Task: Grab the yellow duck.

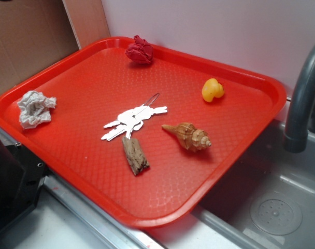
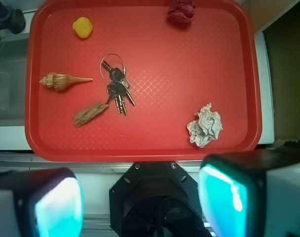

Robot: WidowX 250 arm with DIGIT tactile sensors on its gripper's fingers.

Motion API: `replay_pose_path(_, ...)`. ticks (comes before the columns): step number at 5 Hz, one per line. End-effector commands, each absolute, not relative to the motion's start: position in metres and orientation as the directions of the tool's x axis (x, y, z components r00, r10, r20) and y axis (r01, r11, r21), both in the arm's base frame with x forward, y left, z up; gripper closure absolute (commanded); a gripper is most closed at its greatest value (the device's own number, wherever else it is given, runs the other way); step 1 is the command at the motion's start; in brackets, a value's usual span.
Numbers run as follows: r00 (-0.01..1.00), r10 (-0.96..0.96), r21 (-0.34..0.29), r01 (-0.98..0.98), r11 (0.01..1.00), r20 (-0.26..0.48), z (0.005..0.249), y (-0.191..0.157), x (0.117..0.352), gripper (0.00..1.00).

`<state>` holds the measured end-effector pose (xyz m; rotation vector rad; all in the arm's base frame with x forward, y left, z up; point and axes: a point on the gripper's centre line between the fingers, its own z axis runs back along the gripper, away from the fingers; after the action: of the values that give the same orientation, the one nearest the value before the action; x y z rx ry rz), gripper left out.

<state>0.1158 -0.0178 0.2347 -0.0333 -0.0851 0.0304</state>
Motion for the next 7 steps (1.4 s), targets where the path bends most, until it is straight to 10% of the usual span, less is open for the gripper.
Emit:
replay_pose_path(1, 0.996, 0.032, -0.035, -0.029, 0.999, 0.084, 0.235, -0.018, 0.116, 0.00)
replay_pose_path(4, 0.952, -0.271, -0.010, 0.275, 0.961, 0.143, 0.160, -0.068, 0.244, 0.00)
replay_pose_path(7, 0.952, -0.271, -0.010, 0.275, 0.961, 0.143, 0.160, -0.068, 0.244, 0.00)
